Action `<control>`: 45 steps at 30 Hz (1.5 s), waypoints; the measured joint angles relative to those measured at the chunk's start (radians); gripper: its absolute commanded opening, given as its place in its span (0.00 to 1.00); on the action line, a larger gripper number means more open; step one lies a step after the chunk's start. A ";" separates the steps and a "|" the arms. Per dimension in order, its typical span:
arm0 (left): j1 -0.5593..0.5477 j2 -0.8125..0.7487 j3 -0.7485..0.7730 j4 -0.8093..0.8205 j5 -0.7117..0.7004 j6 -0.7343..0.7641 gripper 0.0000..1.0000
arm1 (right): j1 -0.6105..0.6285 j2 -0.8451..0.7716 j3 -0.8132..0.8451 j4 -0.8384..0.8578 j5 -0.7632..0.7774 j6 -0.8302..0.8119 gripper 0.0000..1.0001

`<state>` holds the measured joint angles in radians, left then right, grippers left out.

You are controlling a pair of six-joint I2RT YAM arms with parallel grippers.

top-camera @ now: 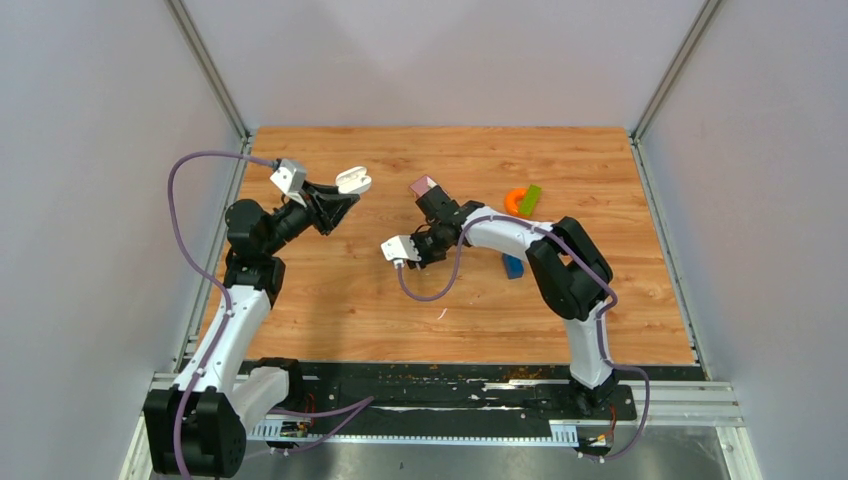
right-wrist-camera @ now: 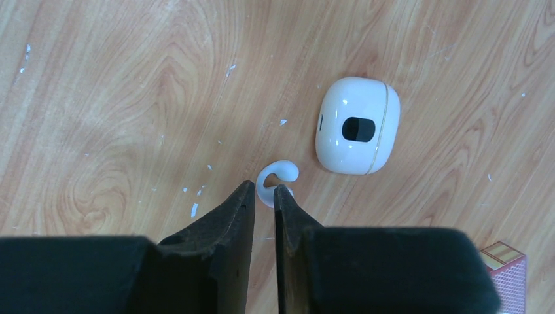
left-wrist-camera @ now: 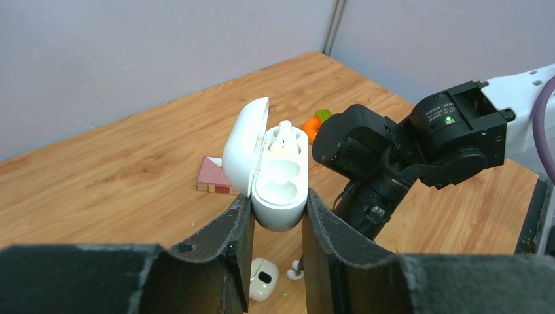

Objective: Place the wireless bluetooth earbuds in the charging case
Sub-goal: Pick up the earbud from the center of the board.

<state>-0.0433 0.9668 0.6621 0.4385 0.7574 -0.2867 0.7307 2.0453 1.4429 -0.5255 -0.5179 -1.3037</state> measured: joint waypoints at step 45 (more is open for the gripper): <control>0.000 0.005 0.001 -0.008 -0.008 -0.004 0.00 | 0.001 0.082 0.151 -0.093 0.046 0.064 0.16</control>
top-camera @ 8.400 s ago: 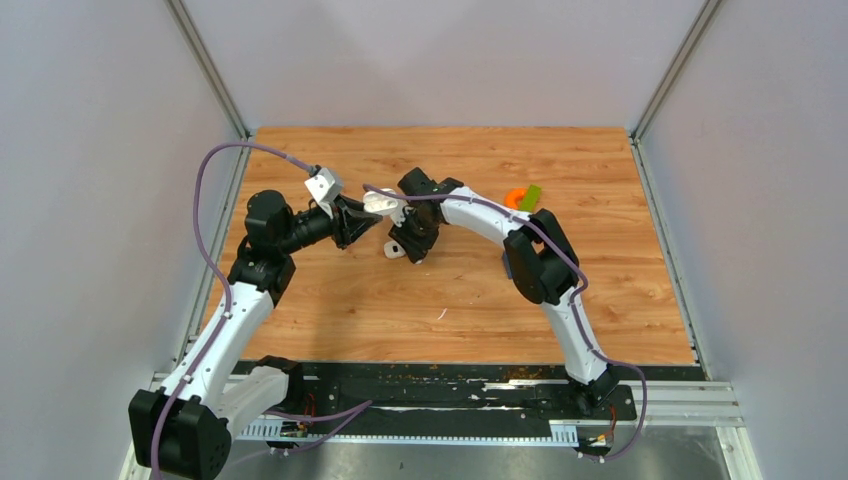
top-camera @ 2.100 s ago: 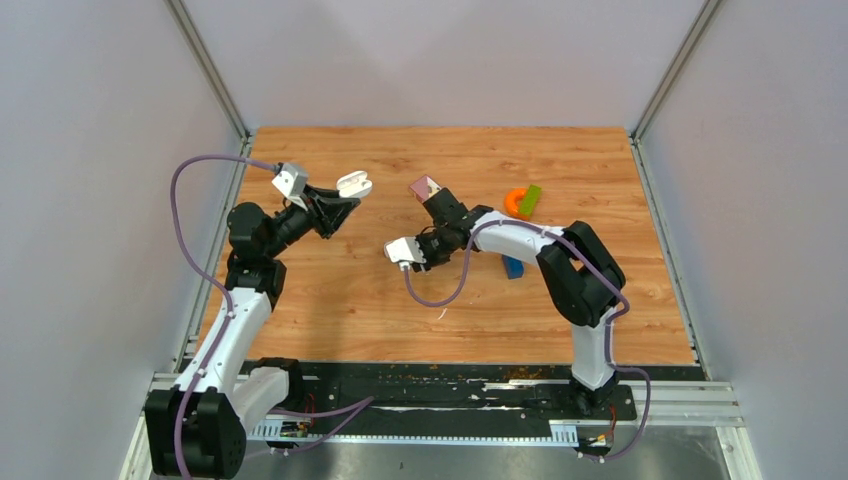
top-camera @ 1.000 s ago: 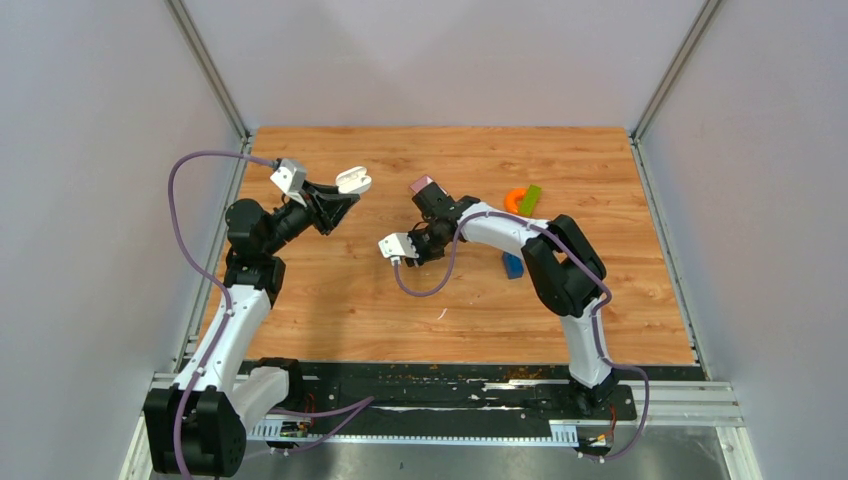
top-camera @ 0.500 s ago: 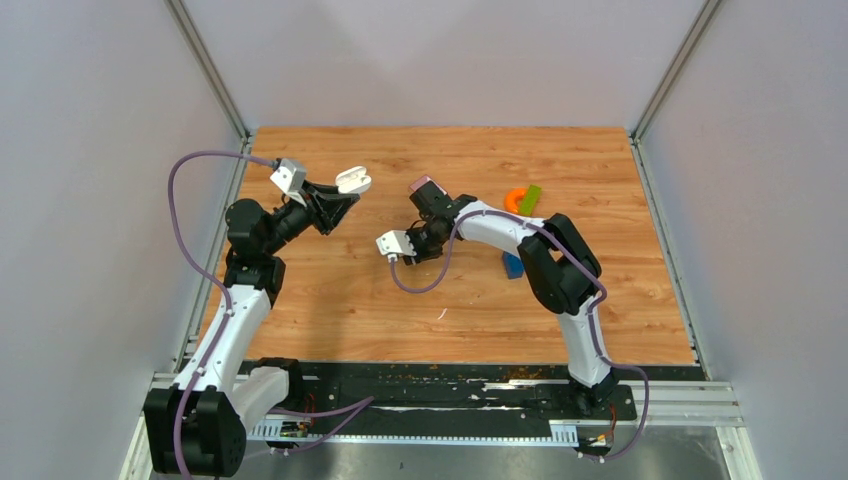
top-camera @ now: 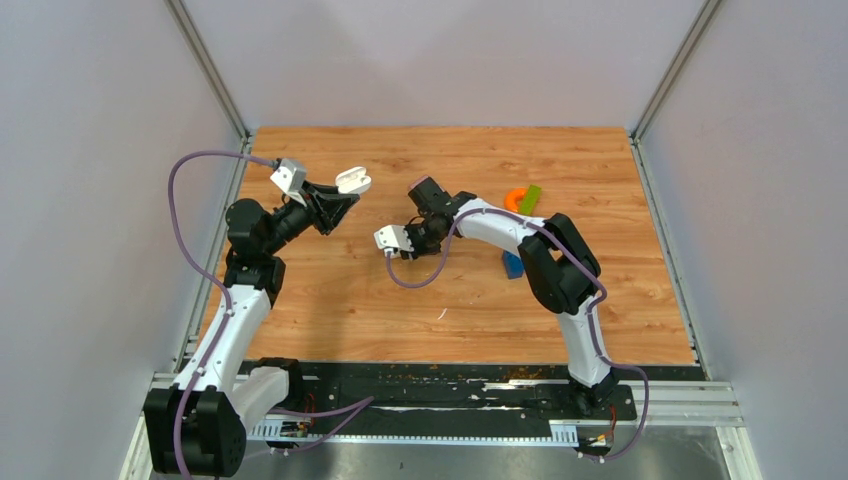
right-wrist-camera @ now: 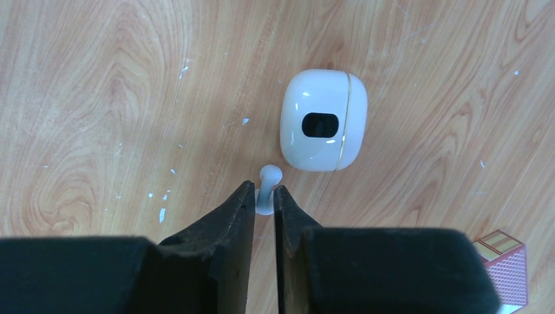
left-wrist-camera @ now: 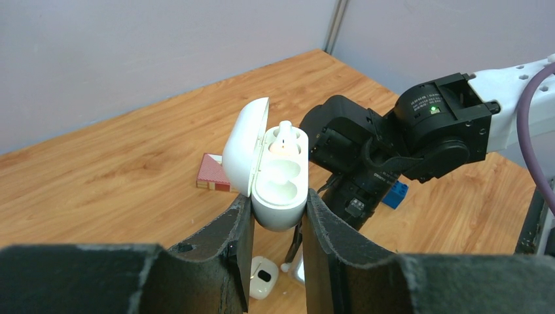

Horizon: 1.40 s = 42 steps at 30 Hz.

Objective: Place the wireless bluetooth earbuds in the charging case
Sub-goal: Pick up the earbud from the center of the board.

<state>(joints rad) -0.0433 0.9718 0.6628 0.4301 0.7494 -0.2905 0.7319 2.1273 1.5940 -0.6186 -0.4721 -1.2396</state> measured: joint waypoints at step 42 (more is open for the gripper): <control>-0.004 0.058 0.000 0.043 0.087 0.017 0.00 | -0.063 -0.221 0.085 -0.320 -0.018 0.040 0.00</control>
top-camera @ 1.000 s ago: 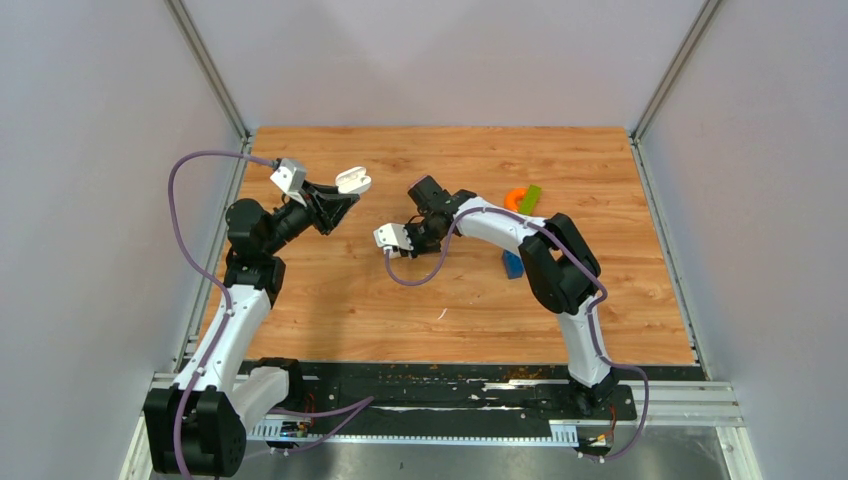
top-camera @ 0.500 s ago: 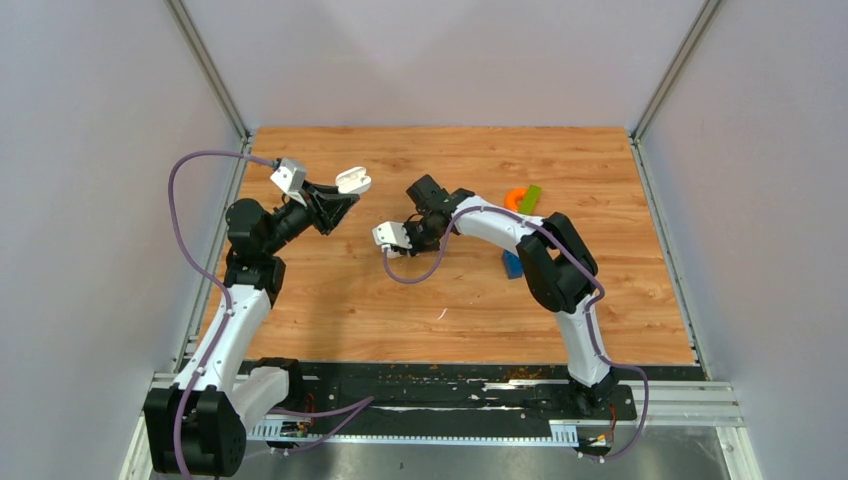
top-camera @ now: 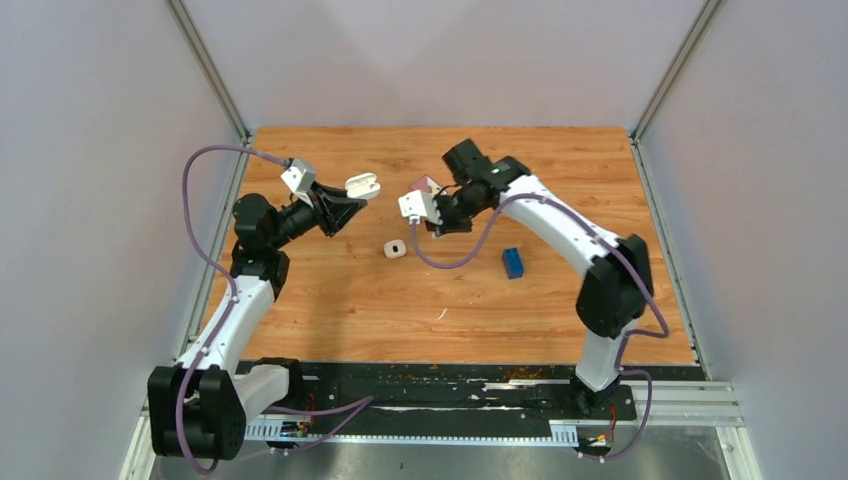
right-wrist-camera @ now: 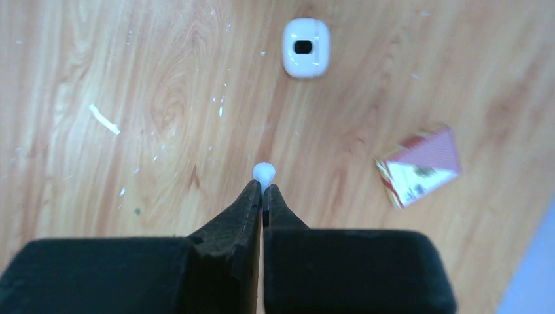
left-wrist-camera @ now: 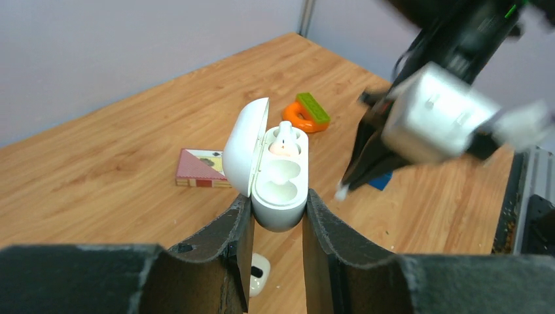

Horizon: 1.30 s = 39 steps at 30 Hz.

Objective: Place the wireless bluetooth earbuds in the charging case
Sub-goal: Pick up the earbud from the center of the board, then place the earbud in the charging case.

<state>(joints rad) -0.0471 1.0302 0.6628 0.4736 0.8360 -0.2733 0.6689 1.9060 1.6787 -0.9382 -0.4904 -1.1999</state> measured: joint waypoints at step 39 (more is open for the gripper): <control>-0.168 0.161 -0.015 0.106 0.309 0.235 0.00 | 0.174 -0.086 0.515 -0.241 0.024 0.444 0.00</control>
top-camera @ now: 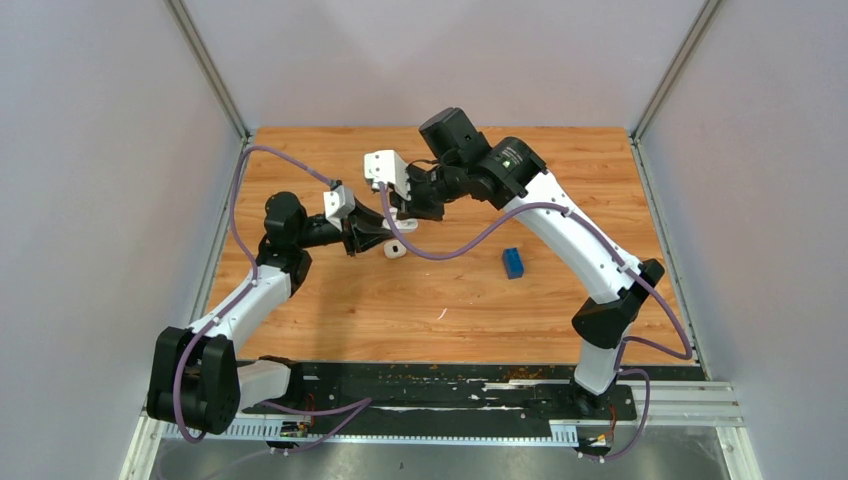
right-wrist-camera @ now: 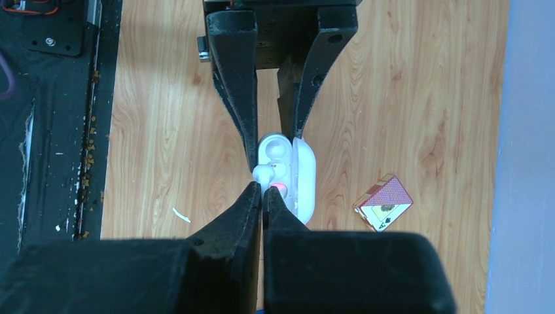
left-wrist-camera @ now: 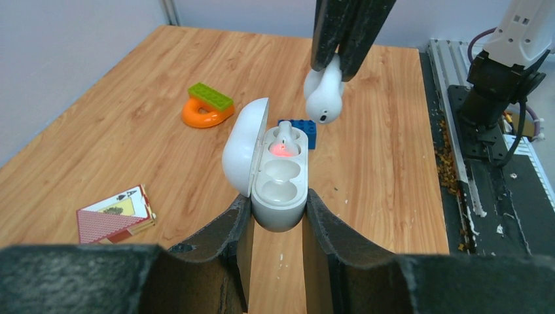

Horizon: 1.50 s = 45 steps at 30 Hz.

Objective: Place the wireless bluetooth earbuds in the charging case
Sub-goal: Place the earbud in the charging case.

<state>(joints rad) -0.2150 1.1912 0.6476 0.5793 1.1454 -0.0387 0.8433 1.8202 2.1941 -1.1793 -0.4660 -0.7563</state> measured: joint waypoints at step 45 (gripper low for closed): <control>-0.008 -0.005 0.000 0.032 0.047 -0.008 0.00 | 0.000 0.057 -0.017 0.030 -0.017 0.003 0.00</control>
<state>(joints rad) -0.2234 1.1858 0.6476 0.6109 1.1919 -0.0463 0.8433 1.8771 2.1773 -1.1496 -0.4828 -0.7528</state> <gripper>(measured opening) 0.356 0.018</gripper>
